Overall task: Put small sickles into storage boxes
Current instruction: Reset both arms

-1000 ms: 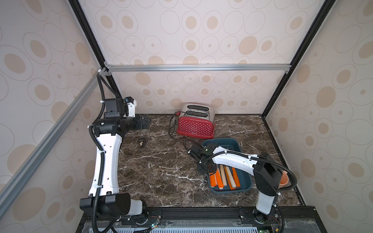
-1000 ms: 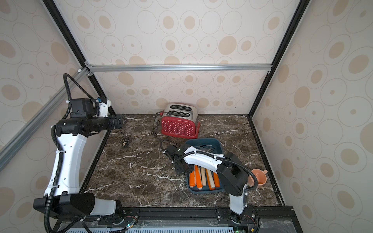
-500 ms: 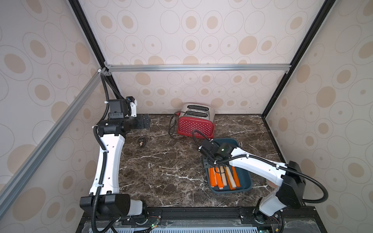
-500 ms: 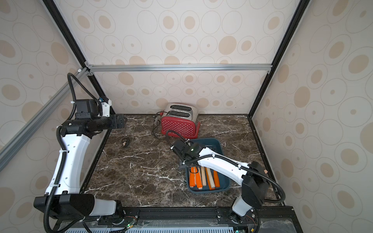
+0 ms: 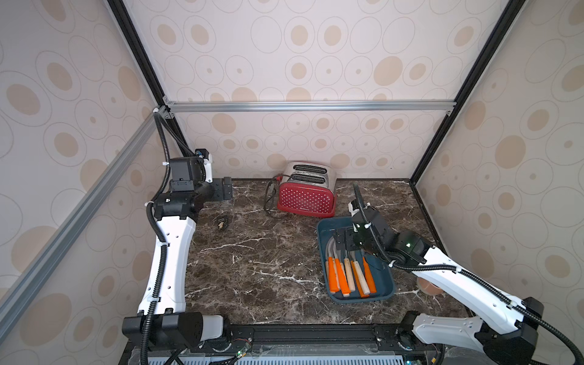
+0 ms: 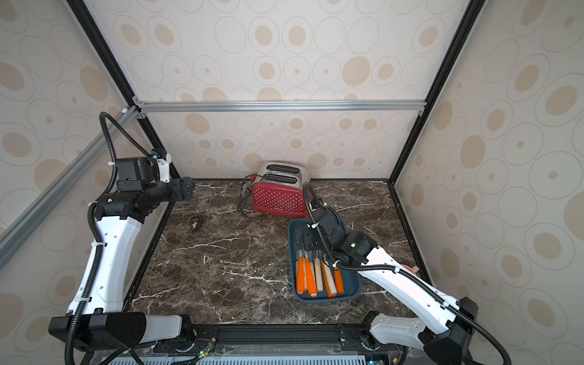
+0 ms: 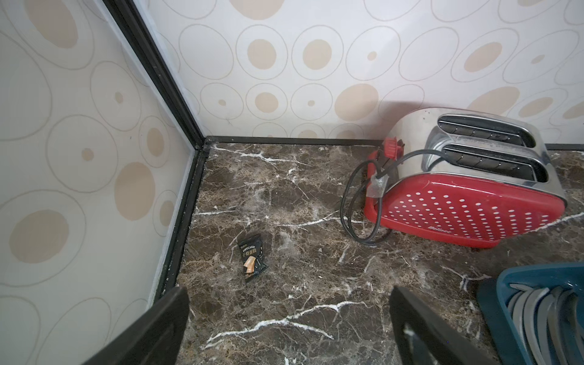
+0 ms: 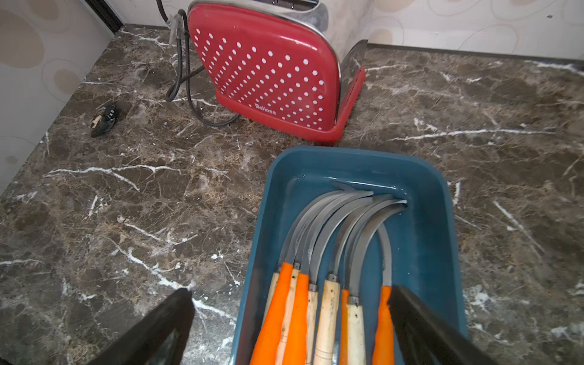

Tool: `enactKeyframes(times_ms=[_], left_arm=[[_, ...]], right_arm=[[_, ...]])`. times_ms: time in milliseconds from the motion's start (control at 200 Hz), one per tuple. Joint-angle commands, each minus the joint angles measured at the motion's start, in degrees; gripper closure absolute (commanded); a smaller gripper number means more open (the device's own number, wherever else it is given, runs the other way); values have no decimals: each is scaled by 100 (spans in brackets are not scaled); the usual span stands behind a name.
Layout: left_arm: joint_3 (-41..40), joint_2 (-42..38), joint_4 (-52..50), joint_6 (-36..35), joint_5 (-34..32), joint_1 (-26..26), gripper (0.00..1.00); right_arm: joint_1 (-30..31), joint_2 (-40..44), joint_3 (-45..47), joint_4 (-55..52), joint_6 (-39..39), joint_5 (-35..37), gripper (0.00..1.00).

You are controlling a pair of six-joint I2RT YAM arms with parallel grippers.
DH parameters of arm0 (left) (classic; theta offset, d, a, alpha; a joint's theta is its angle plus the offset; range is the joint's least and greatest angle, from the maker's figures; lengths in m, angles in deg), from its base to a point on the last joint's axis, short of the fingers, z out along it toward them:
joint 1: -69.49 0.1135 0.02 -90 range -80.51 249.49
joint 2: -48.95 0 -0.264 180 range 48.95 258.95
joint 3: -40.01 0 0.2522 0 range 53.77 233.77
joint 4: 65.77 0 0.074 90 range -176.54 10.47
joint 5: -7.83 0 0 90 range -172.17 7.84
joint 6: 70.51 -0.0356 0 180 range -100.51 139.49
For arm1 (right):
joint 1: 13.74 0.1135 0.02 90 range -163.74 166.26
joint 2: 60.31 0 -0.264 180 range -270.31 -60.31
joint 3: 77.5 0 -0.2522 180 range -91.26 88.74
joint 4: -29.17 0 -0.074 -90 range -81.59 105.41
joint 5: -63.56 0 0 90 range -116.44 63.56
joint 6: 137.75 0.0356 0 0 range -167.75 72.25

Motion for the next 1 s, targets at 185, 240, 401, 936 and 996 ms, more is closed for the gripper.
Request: enactKeyframes(times_ms=[185,240,401,936,996], left_arm=[[81,-43,384,-678,-995,-584,1],[107,-2,409,-840,-1317,-852,1],[5,72,677,-1127,-2050,-1436,1],[-2044,-933,2676,-662,-3265,-1749,1],[-2238,-1006,2660,-374,-3338,-1704,1]], right_arm=[[-15,716,10,-54,-798,920,0],[-14,873,25,-62,-920,939,0],[-31,1159,-75,-255,-1077,970,0],[-2317,984,-44,487,-403,-2416,0],[-2721,891,114,784,-208,-2986,0]])
